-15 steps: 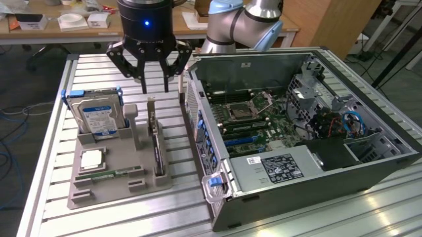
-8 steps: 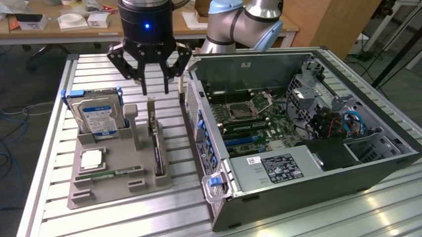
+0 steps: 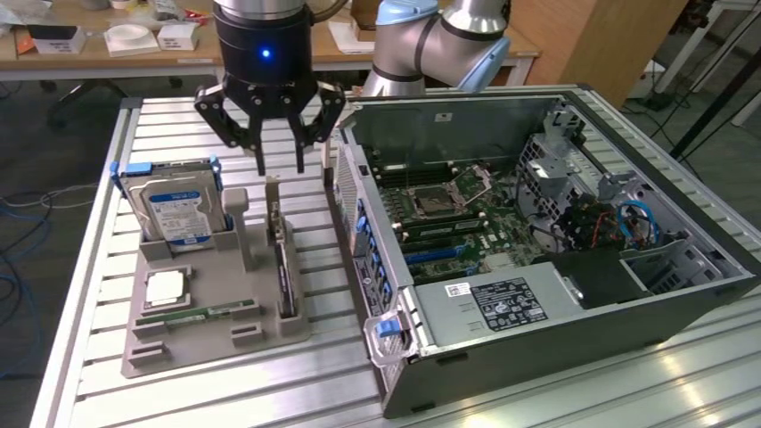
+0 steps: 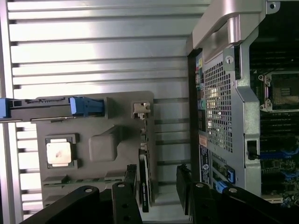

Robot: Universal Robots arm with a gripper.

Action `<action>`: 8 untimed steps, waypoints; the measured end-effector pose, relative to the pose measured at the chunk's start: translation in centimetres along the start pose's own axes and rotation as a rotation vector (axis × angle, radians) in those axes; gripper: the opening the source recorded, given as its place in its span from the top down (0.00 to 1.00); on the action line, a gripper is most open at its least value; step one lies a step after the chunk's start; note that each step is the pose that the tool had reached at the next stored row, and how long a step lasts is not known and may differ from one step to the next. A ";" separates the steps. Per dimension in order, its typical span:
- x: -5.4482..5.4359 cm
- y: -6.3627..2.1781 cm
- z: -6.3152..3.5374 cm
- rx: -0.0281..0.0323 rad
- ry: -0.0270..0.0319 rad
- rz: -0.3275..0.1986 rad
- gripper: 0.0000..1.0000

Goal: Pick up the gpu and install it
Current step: 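Pick up the gpu and move the gpu toward the slot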

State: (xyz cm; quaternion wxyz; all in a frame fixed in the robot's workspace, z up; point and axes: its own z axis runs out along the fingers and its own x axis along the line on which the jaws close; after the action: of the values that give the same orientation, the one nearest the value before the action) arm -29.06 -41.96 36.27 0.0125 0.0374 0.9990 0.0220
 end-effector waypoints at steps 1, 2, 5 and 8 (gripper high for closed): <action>0.0 0.00 0.06 0.0000 0.0000 0.000 0.53; 0.0 -0.01 0.13 0.0000 -0.0001 0.000 0.53; 0.0 -0.02 0.32 0.0001 0.0000 0.000 0.53; 0.0 -0.02 0.50 0.0001 0.0000 0.000 0.53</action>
State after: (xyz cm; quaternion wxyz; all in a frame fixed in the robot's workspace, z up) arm -29.07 -41.96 35.77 0.0125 0.0374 0.9990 0.0219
